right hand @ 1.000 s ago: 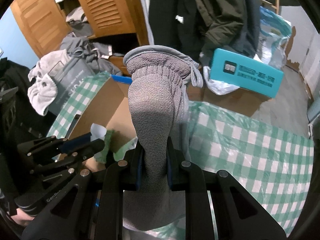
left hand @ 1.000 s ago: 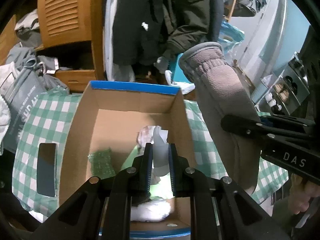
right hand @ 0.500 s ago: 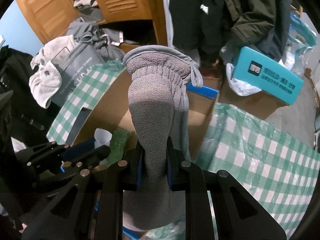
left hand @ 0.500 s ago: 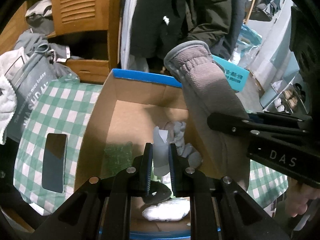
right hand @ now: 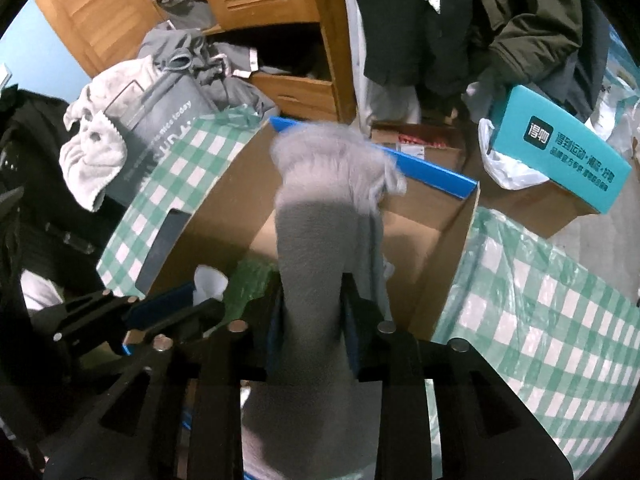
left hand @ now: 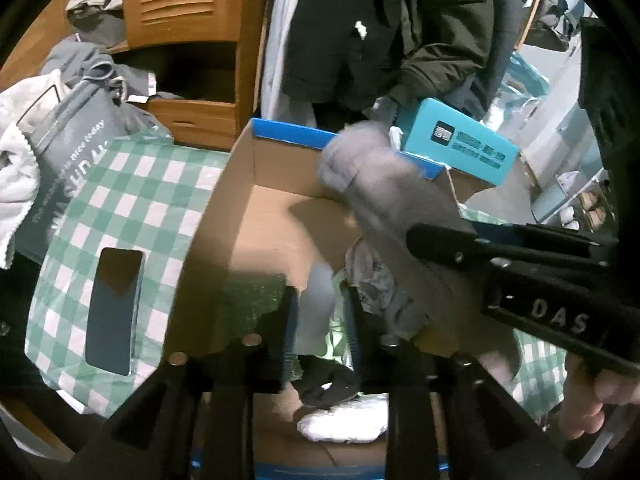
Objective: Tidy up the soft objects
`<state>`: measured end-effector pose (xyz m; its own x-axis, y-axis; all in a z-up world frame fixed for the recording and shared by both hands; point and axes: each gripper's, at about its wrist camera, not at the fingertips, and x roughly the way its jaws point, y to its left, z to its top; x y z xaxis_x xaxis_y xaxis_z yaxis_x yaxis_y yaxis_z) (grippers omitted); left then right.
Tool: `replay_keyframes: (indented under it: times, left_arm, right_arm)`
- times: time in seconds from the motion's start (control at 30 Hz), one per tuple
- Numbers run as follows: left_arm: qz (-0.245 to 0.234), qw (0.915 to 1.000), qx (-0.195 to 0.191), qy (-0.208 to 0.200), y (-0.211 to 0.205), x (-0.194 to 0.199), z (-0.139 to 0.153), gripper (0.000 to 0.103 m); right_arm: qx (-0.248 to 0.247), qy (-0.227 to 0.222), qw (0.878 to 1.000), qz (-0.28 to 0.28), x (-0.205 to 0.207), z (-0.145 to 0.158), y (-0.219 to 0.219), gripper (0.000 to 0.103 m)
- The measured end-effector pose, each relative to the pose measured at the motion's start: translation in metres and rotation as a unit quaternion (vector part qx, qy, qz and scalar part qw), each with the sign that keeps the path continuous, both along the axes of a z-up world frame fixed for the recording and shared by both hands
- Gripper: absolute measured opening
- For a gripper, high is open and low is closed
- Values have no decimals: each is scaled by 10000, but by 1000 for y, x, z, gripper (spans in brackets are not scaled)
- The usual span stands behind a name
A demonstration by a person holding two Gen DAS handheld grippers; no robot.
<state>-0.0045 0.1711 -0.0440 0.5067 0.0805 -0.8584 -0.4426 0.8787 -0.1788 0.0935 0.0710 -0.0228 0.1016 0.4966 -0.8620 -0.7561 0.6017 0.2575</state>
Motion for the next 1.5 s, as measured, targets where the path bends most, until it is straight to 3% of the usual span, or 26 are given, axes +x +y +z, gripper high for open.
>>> replay_keyframes:
  times: [0.2, 0.47, 0.53, 0.6, 0.83, 0.97, 1.07, 1.33, 1.5]
  left_arm:
    - [76, 9999, 80, -45, 2, -3, 6, 48]
    - [-76, 9996, 205, -164, -10, -9, 24, 52]
    - [-104, 9995, 242, -201, -13, -10, 30, 55]
    - [-131, 9991, 305, -270, -18, -12, 36, 67]
    - [-321, 9971, 519, -455, -36, -13, 54, 68]
    - [-420, 9953, 646, -586, -48, -13, 62, 80]
    - [-500, 9936, 770, -654, -56, -12, 68, 80]
    - [-575, 9931, 760, -682, -67, -13, 76, 81]
    - [-557, 9926, 812, -716, -72, -14, 80, 89]
  right_arm:
    - [166, -16, 9998, -133, 4, 9, -6, 49]
    - [214, -208, 9986, -441, 3, 29, -32, 62]
    - [232, -249, 9981, -514, 3, 35, -40, 62]
    - [259, -279, 9976, -584, 2, 41, -48, 62]
    - [379, -520, 9951, -754, -4, 63, -73, 64]
    - [463, -563, 9938, -844, -6, 70, -87, 65]
    - [484, -603, 9929, -900, -10, 72, -101, 65]
    - [437, -708, 9897, -1168, -15, 77, -143, 65]
    - [505, -810, 9874, -1264, -19, 83, -161, 65]
